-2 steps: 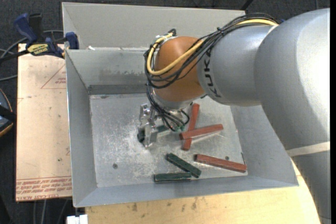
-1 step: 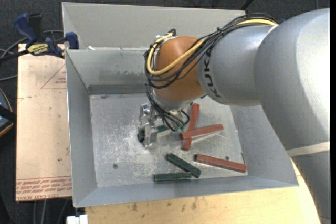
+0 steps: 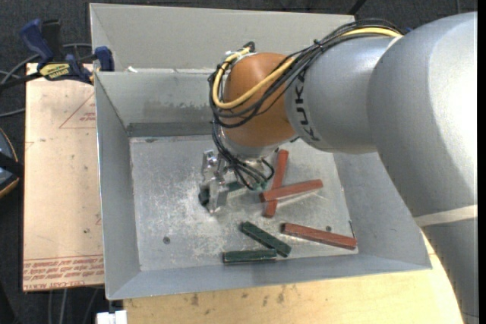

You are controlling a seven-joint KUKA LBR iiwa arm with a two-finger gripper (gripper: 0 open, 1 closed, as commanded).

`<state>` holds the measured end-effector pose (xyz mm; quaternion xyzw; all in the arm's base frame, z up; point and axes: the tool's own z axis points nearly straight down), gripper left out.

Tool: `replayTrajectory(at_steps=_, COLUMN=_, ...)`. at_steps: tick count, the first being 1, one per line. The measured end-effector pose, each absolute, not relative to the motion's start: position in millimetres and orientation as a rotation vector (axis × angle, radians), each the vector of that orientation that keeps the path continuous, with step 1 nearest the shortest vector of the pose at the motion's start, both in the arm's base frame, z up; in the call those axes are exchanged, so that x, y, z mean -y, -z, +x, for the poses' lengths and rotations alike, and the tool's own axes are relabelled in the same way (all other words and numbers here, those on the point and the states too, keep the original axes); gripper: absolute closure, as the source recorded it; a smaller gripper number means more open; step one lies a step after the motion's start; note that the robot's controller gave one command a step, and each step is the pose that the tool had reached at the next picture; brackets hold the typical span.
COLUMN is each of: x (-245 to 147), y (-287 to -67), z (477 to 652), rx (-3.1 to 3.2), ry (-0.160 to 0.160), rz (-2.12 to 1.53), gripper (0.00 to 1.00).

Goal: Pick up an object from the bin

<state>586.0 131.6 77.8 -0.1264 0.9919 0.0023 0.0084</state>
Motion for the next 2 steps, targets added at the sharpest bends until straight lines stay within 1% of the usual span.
replayTrajectory(at_steps=1, x=-131.2, y=-81.6, z=584.5, rx=-3.107, ry=-0.006, rz=-0.396, gripper=1.0)
replayTrajectory(at_steps=2, x=-130.6, y=-95.5, z=581.6, rx=-3.12, ry=-0.002, rz=-0.398, gripper=1.0)
